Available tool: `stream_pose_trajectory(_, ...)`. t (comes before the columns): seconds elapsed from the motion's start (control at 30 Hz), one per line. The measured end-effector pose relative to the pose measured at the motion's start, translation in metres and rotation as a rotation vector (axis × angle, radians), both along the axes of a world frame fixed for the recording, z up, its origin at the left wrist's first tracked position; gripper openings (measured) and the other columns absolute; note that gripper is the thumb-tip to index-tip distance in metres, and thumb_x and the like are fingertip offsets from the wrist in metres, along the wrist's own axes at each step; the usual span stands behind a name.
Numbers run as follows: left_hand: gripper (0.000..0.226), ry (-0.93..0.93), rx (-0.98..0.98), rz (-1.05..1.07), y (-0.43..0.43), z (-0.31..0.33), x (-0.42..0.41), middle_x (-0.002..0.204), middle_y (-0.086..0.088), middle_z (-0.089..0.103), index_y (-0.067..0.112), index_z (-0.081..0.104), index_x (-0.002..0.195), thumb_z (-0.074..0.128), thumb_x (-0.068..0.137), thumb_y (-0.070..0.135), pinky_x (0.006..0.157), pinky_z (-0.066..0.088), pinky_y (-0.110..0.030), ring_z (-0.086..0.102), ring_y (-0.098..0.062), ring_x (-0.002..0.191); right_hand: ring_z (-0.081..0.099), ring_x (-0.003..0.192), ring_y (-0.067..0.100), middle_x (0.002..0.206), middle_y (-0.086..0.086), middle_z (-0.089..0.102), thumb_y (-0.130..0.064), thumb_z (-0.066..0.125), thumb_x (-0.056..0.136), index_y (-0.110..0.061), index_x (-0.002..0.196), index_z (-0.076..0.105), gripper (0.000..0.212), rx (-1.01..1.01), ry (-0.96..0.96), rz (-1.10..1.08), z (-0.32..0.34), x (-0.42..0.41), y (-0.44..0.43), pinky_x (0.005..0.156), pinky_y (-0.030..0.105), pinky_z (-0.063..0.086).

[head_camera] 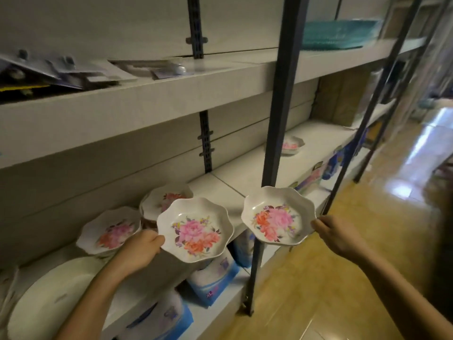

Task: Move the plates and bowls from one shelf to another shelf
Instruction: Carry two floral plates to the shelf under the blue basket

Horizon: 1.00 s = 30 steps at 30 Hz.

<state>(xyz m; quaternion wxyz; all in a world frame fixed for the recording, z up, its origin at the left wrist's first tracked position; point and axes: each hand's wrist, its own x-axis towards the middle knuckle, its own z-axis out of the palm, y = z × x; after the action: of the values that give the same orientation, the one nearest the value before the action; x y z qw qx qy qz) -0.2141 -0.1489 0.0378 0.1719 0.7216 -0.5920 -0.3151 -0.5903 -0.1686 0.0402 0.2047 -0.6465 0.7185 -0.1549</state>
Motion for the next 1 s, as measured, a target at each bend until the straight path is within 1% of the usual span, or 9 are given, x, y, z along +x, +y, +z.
stream_pose_trajectory(0.1, 0.034, -0.007, 0.001, -0.021, -0.014, -0.001, -0.046, 0.055, -0.005, 0.039, 0.012, 0.040, 0.056, 0.044, 0.090, 0.014, 0.054, 0.023, -0.028, 0.036, -0.016, 0.053, 0.048, 0.057, 0.021, 0.065, 0.008, 0.056, -0.024, 0.042, 0.095, -0.012, 0.059, 0.050, 0.039, 0.003, 0.005, -0.024, -0.001, -0.043, -0.009, 0.057, 0.033, 0.036)
stream_pose_trajectory(0.2, 0.034, -0.030, -0.003, -0.033, -0.027, -0.003, -0.088, 0.055, -0.005, 0.040, 0.015, 0.038, 0.055, 0.044, 0.089, 0.015, 0.059, 0.026, -0.029, 0.037, -0.017, 0.054, 0.047, 0.056, 0.017, 0.063, 0.003, 0.055, -0.025, 0.041, 0.095, -0.017, 0.057, 0.049, 0.039, 0.000, 0.009, -0.037, -0.003, -0.085, -0.020, 0.055, 0.032, 0.036)
stream_pose_trajectory(0.4, 0.029, -0.085, -0.006, 0.010, -0.044, -0.011, -0.177, 0.063, -0.007, 0.045, 0.014, 0.038, 0.059, 0.043, 0.087, 0.021, 0.061, 0.028, -0.030, 0.042, -0.020, 0.060, 0.044, 0.054, 0.019, 0.061, 0.008, 0.052, -0.024, 0.041, 0.095, -0.012, 0.057, 0.047, 0.040, -0.009, 0.002, -0.017, -0.002, -0.168, -0.052, 0.052, 0.033, 0.030)
stream_pose_trajectory(0.53, 0.034, -0.092, -0.009, 0.043, -0.055, -0.017, -0.231, 0.062, -0.005, 0.051, 0.014, 0.044, 0.055, 0.043, 0.089, 0.019, 0.060, 0.031, -0.030, 0.045, -0.021, 0.060, 0.049, 0.060, 0.025, 0.071, 0.020, 0.061, -0.026, 0.042, 0.094, -0.003, 0.066, 0.056, 0.039, -0.017, 0.010, -0.013, -0.006, -0.219, -0.082, 0.057, 0.033, 0.033)
stream_pose_trajectory(0.57, 0.035, -0.089, -0.006, 0.052, -0.058, -0.017, -0.243, 0.062, -0.005, 0.051, 0.014, 0.044, 0.054, 0.042, 0.090, 0.018, 0.060, 0.031, -0.030, 0.044, -0.020, 0.060, 0.049, 0.060, 0.026, 0.070, 0.019, 0.061, -0.026, 0.042, 0.093, -0.005, 0.064, 0.054, 0.038, -0.019, 0.013, -0.007, -0.006, -0.230, -0.088, 0.057, 0.034, 0.033)
stream_pose_trajectory(0.67, 0.037, -0.062, -0.011, 0.065, -0.072, -0.014, -0.276, 0.062, -0.006, 0.048, 0.014, 0.042, 0.054, 0.041, 0.091, 0.017, 0.059, 0.029, -0.030, 0.042, -0.019, 0.060, 0.046, 0.057, 0.024, 0.060, 0.008, 0.052, -0.025, 0.042, 0.093, -0.012, 0.057, 0.045, 0.038, -0.012, 0.008, 0.009, -0.006, -0.259, -0.108, 0.055, 0.034, 0.032)
stream_pose_trajectory(0.73, 0.037, -0.061, -0.010, 0.062, -0.084, -0.012, -0.295, 0.063, -0.006, 0.047, 0.013, 0.043, 0.055, 0.040, 0.092, 0.017, 0.059, 0.028, -0.030, 0.041, -0.019, 0.060, 0.045, 0.055, 0.021, 0.058, 0.004, 0.050, -0.026, 0.041, 0.094, -0.013, 0.057, 0.045, 0.039, -0.004, -0.008, 0.016, -0.005, -0.274, -0.124, 0.054, 0.033, 0.031)
stream_pose_trajectory(0.87, 0.037, -0.037, -0.008, 0.094, -0.112, -0.014, -0.322, 0.059, -0.006, 0.045, 0.013, 0.042, 0.054, 0.041, 0.091, 0.017, 0.058, 0.027, -0.030, 0.041, -0.019, 0.058, 0.045, 0.052, 0.018, 0.057, 0.004, 0.051, -0.025, 0.040, 0.094, -0.011, 0.059, 0.046, 0.038, -0.017, -0.027, 0.043, -0.004, -0.295, -0.160, 0.051, 0.032, 0.031)
stream_pose_trajectory(1.0, 0.039, -0.050, -0.015, 0.134, -0.148, -0.016, -0.341, 0.055, -0.004, 0.045, 0.013, 0.043, 0.052, 0.041, 0.091, 0.017, 0.056, 0.027, -0.030, 0.042, -0.017, 0.054, 0.043, 0.052, 0.017, 0.056, 0.003, 0.047, -0.026, 0.040, 0.095, -0.012, 0.058, 0.046, 0.040, -0.026, -0.065, 0.067, -0.010, -0.309, -0.207, 0.050, 0.031, 0.030)
